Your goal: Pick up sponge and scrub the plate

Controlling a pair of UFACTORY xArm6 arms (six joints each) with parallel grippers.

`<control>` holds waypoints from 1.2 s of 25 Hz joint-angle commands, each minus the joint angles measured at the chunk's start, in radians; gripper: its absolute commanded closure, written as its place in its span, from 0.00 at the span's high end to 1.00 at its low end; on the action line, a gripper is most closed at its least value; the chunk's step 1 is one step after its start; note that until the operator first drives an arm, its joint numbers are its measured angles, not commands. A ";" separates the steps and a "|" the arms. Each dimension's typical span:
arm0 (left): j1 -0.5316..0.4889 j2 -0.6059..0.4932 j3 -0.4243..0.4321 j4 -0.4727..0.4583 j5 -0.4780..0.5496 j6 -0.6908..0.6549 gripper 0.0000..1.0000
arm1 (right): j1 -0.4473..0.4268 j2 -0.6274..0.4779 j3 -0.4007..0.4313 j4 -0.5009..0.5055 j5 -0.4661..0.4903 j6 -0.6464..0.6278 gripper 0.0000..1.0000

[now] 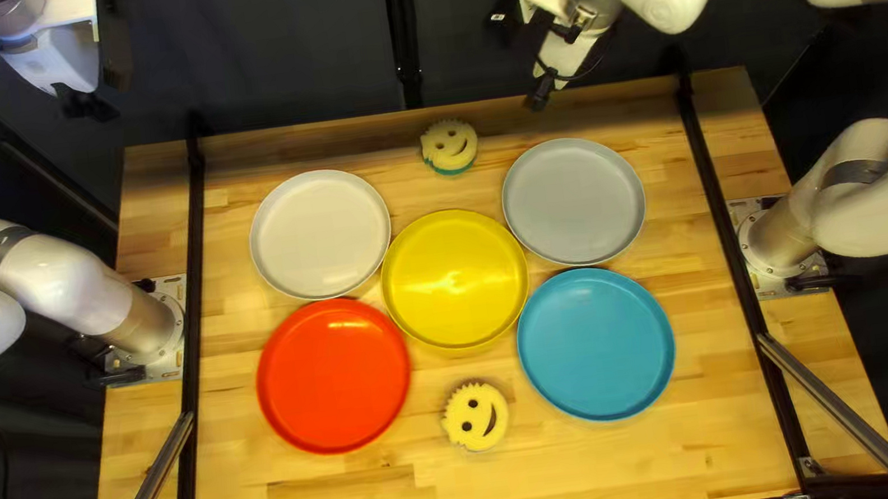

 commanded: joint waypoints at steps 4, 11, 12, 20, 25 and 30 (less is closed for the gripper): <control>0.000 0.000 0.000 0.000 0.000 0.000 1.00 | 0.036 0.158 -0.107 -0.004 -0.049 -0.094 1.00; 0.000 0.000 0.000 0.000 0.000 0.000 1.00 | 0.002 0.253 -0.193 0.012 -0.042 -0.188 1.00; 0.000 0.000 0.000 0.000 0.000 0.000 1.00 | -0.004 0.273 -0.209 0.018 -0.043 -0.205 1.00; 0.000 0.000 0.000 0.000 0.000 0.000 1.00 | -0.010 0.295 -0.233 0.026 -0.032 -0.225 1.00; 0.000 0.000 0.000 0.000 0.000 0.000 1.00 | -0.008 0.313 -0.236 0.020 -0.041 -0.222 1.00; 0.000 0.000 0.000 0.000 0.000 0.000 1.00 | -0.009 0.398 -0.284 0.034 -0.074 -0.251 1.00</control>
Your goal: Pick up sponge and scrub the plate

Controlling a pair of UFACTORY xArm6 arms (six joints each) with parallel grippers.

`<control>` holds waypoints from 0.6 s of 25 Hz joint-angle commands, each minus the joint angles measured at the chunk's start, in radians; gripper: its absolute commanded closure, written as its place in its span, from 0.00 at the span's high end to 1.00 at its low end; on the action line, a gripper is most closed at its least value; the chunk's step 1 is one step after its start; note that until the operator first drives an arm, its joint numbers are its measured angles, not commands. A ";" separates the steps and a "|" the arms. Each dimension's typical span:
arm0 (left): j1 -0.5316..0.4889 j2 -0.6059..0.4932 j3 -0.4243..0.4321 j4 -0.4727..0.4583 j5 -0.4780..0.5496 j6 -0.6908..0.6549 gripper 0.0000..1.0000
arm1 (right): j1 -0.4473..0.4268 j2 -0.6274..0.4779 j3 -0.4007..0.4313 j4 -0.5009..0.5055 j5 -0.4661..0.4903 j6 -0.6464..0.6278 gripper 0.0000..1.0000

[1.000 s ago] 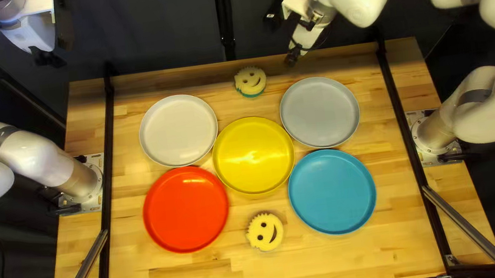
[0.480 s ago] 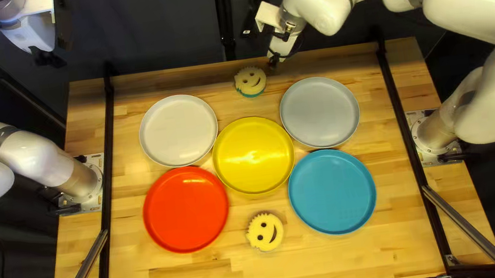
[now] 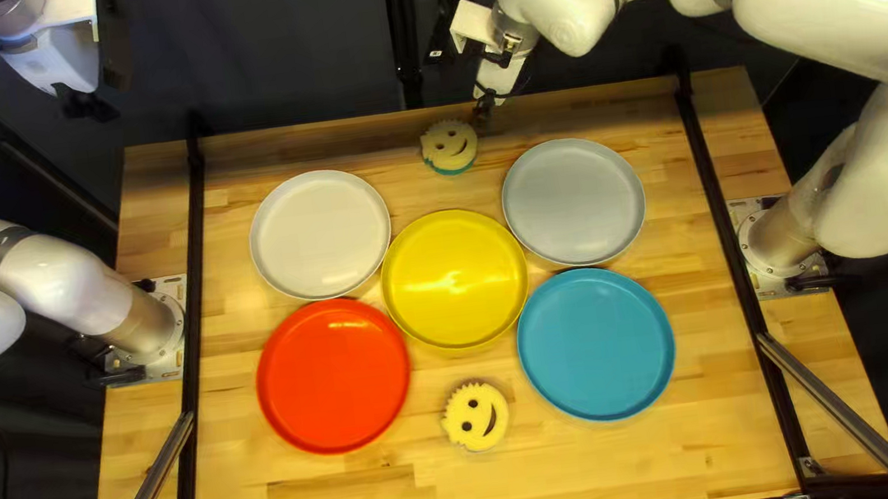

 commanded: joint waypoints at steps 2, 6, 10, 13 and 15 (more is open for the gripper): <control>0.000 0.000 0.000 0.000 0.000 0.000 1.00 | 0.004 0.093 -0.058 0.030 -0.038 -0.042 1.00; 0.000 0.000 0.000 0.000 0.000 0.000 1.00 | 0.013 0.143 -0.105 0.045 -0.033 -0.061 1.00; 0.000 0.000 0.000 0.000 0.000 0.000 1.00 | 0.010 0.169 -0.130 0.063 -0.024 -0.086 1.00; 0.000 0.000 0.000 0.000 0.000 0.000 1.00 | 0.004 0.190 -0.140 0.079 -0.026 -0.107 1.00; 0.000 0.000 0.000 0.000 0.000 0.000 1.00 | 0.002 0.210 -0.152 0.091 -0.028 -0.120 1.00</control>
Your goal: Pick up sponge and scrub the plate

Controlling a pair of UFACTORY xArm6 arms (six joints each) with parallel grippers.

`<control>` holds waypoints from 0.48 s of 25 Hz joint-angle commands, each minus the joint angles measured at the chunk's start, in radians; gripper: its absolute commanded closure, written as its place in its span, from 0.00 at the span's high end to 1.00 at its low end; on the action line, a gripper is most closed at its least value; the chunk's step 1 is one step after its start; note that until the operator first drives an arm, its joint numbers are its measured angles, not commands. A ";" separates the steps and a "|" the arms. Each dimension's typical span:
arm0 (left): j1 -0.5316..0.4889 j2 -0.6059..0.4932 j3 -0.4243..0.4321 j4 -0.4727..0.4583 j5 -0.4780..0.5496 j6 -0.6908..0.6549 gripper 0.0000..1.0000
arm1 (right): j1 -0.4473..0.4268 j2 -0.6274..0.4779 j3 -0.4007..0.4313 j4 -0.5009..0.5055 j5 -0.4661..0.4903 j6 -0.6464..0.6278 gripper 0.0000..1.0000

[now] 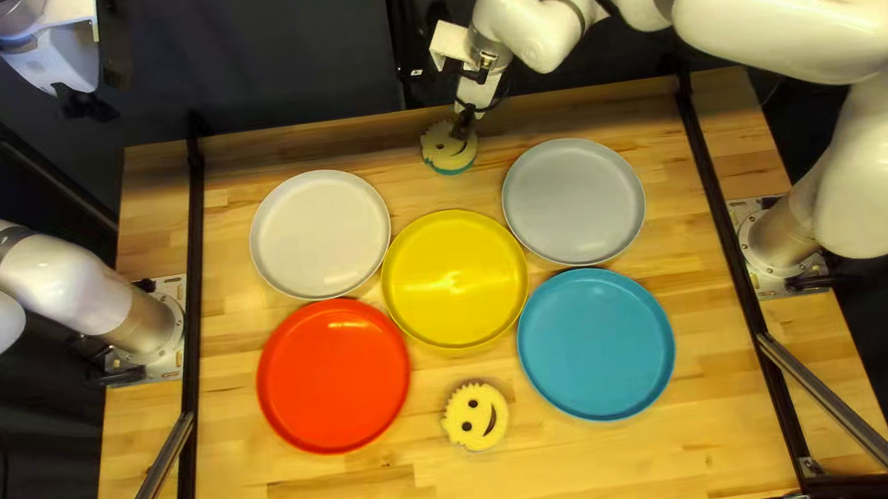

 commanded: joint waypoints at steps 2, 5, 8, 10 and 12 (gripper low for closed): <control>0.000 0.000 0.000 0.000 0.000 0.000 1.00 | -0.009 0.044 -0.026 0.028 -0.002 -0.036 1.00; 0.000 0.000 0.000 0.000 0.000 0.000 1.00 | -0.013 0.058 -0.037 0.036 0.002 -0.046 1.00; 0.000 0.000 0.000 0.000 0.000 0.000 1.00 | -0.010 0.071 -0.048 0.043 0.005 -0.050 1.00; 0.000 0.000 0.000 0.000 0.000 0.000 1.00 | -0.008 0.078 -0.053 0.047 0.006 -0.053 1.00; 0.000 0.000 0.000 0.000 0.000 0.000 1.00 | -0.008 0.084 -0.057 0.051 0.007 -0.057 1.00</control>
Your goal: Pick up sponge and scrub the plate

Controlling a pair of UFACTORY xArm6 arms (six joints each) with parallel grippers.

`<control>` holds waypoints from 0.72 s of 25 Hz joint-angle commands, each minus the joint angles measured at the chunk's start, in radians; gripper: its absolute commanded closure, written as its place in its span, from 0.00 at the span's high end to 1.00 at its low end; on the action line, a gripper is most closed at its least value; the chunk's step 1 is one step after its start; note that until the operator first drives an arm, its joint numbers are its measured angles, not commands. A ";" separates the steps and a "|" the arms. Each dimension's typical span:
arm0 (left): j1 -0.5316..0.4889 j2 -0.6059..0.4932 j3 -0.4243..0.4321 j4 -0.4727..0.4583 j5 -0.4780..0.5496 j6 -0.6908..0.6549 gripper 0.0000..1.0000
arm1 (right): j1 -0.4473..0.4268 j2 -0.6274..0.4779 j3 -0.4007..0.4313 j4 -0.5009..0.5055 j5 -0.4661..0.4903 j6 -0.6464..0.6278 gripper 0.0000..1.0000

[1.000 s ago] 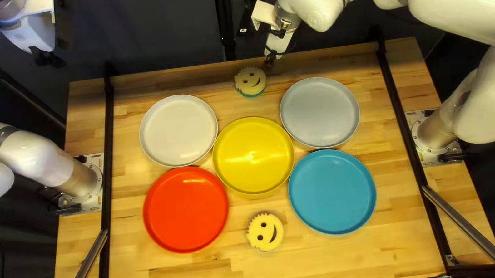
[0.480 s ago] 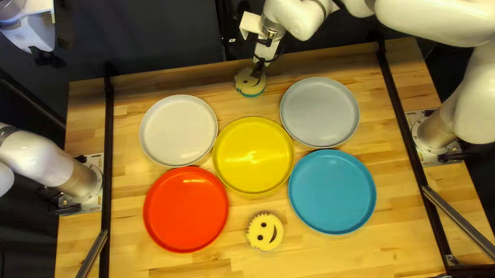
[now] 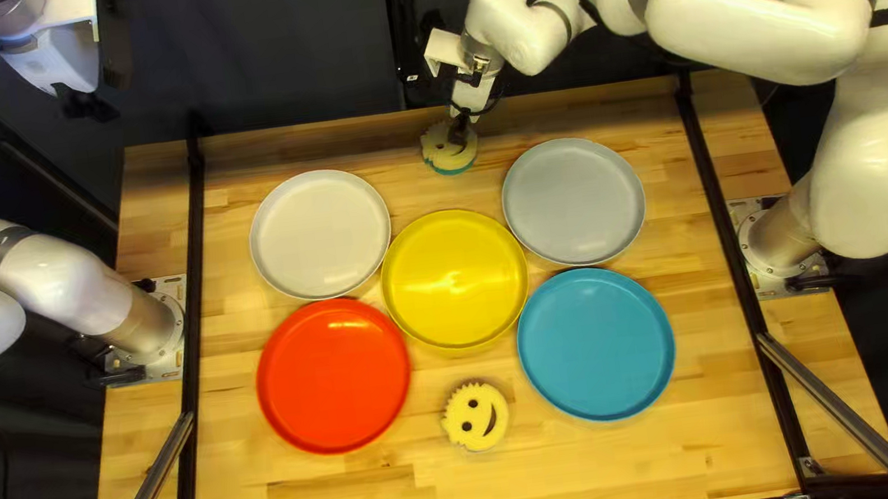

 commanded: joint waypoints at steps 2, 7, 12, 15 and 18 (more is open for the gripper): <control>0.000 0.000 0.000 0.000 0.000 0.000 1.00 | 0.001 0.009 -0.008 0.006 0.003 -0.005 0.61; 0.000 0.000 0.000 0.000 0.000 0.000 1.00 | 0.002 0.011 -0.011 0.000 0.006 -0.003 0.00; 0.000 0.000 0.000 0.000 0.000 0.000 1.00 | 0.003 0.004 -0.006 -0.011 0.008 0.003 0.00; 0.000 0.000 0.000 0.000 0.000 0.000 1.00 | 0.004 -0.019 0.005 -0.021 0.016 0.011 0.00; 0.000 0.000 0.000 0.000 0.000 0.000 1.00 | 0.012 -0.057 0.021 -0.040 0.030 0.030 0.00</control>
